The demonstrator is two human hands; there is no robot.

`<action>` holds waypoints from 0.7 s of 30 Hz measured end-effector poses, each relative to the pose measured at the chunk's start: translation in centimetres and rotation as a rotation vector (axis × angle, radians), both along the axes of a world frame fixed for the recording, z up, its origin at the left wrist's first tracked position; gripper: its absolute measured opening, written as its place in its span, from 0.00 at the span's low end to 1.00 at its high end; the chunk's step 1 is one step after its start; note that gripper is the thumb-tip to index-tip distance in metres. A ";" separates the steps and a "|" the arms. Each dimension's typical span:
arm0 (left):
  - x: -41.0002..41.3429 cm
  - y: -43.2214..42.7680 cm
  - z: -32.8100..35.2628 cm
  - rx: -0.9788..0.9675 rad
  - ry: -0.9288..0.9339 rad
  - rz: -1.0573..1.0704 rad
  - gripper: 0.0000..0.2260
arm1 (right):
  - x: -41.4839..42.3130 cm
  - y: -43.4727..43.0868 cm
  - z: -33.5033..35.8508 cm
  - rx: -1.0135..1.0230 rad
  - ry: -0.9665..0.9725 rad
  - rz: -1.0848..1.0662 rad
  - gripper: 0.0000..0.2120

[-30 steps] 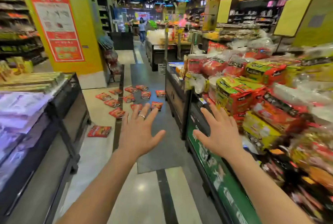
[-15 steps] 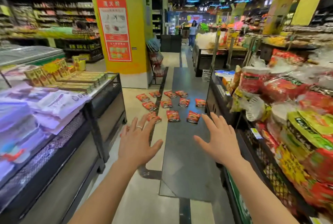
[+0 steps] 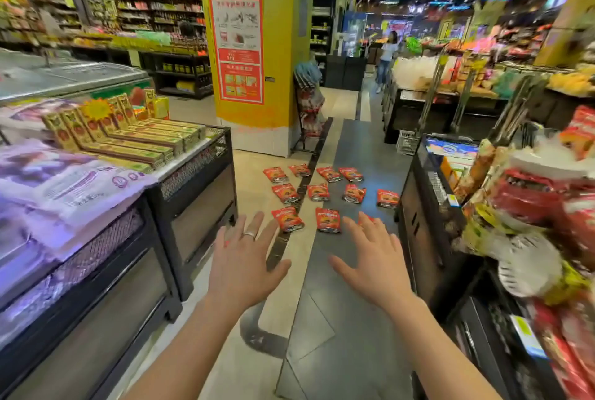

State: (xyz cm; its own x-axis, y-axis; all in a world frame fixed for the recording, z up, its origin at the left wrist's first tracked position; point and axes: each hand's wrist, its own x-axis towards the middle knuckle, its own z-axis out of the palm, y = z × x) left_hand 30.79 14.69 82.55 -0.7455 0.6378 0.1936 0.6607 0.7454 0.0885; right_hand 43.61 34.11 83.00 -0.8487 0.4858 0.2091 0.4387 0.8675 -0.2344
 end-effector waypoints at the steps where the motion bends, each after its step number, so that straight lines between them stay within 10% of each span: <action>1: -1.6 1.0 -0.4 0.007 0.001 0.002 0.39 | -1.7 1.0 -0.4 -0.002 -0.002 -0.001 0.41; 21: -34.7 25.0 -6.0 -0.077 -0.119 -0.066 0.41 | -34.1 24.1 -6.6 -0.097 -0.124 -0.058 0.38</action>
